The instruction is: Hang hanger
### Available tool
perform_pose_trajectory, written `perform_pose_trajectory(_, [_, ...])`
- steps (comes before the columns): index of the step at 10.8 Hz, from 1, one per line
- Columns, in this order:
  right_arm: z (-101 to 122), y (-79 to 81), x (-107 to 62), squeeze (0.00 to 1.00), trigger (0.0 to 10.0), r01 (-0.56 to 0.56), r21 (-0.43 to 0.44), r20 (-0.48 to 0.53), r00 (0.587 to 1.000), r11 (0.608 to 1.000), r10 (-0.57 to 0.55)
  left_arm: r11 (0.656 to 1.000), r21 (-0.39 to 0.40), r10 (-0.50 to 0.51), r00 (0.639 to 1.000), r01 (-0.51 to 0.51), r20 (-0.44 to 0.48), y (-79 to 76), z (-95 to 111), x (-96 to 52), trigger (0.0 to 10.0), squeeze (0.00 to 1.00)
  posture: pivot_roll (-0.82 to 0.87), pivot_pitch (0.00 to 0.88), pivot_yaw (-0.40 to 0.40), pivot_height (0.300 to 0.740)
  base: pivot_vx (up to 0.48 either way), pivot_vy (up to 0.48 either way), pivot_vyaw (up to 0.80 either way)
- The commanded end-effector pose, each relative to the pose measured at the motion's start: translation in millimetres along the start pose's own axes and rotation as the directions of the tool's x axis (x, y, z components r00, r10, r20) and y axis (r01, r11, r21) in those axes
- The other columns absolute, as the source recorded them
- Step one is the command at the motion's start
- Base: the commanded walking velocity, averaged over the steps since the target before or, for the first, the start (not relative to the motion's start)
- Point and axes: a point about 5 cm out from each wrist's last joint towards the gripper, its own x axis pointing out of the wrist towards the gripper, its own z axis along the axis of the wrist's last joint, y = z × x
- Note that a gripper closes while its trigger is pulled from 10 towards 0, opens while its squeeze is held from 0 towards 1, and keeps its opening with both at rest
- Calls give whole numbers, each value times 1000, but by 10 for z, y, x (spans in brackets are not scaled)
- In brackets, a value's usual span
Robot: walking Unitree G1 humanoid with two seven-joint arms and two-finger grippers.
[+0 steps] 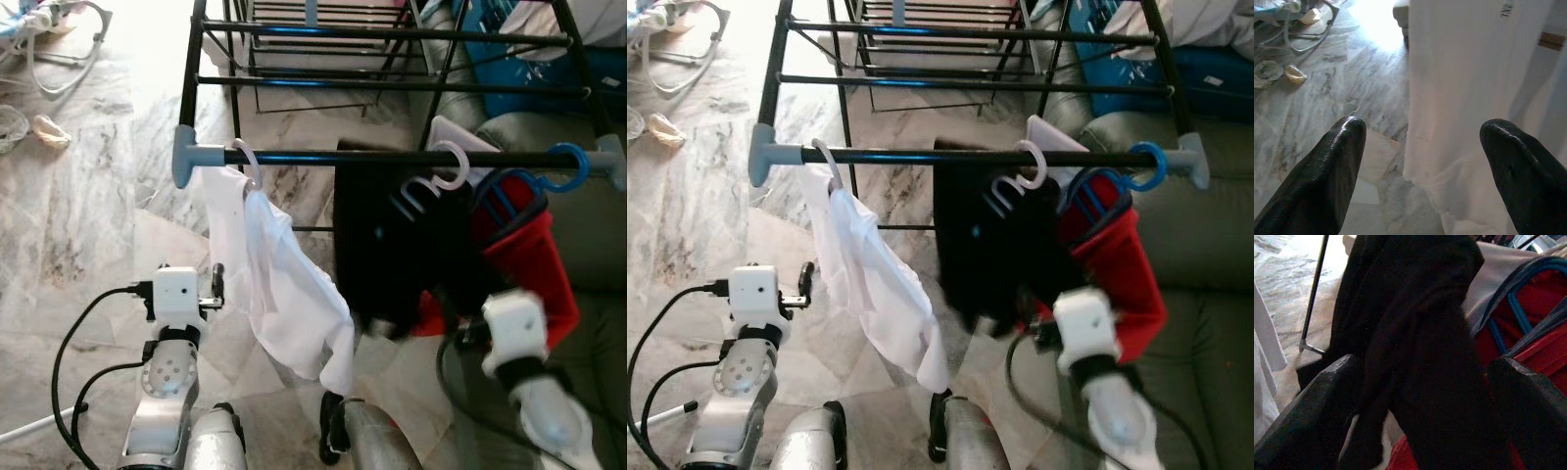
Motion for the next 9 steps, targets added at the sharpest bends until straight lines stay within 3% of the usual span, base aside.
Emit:
perform_pose_trajectory(1, [85, -46, -20, 1000, 10000, 7, -25, 44, 999, 1000, -5, 1000, 1, -15, 1000, 15, -15, -16, -37, -40, 10000, 0, -23, 242, -47, 740, 0, 0, 0])
perform_pose_trajectory(4, [407, -110, -110, 1000, 10000, 33, -125, 163, 987, 992, -12, 998, 6, -56, 998, 56, -23, -56, -61, -46, 10000, 0, -37, 218, -37, 740, 0, 0, 0])
perform_pose_trajectory(5, [396, -177, -267, 1000, 10000, 65, -178, 140, 989, 982, -40, 998, 13, -66, 998, 66, -22, -47, -65, -30, 10000, 0, -49, 207, -37, 740, 0, 0, 0])
perform_pose_trajectory(6, [269, -300, -378, 1000, 10000, 137, -223, 70, 990, 965, -124, 997, 14, -69, 997, 70, -22, -42, -63, -10, 10000, 0, -58, 200, -35, 740, 0, 0, 0])
perform_pose_trajectory(8, [110, -447, -339, 1000, 10000, 249, -265, 17, 967, 932, -253, 995, 15, -102, 995, 102, -17, -104, -59, 9, 10000, 0, -59, 175, -21, 740, 0, 0, 0])
perform_pose_trajectory(9, [-4, -475, -266, 1000, 10000, 296, -212, -47, 949, 932, -312, 993, 23, -112, 994, 112, -14, -103, -54, 16, 10000, 0, -50, 165, -18, 740, 0, 0, 0])
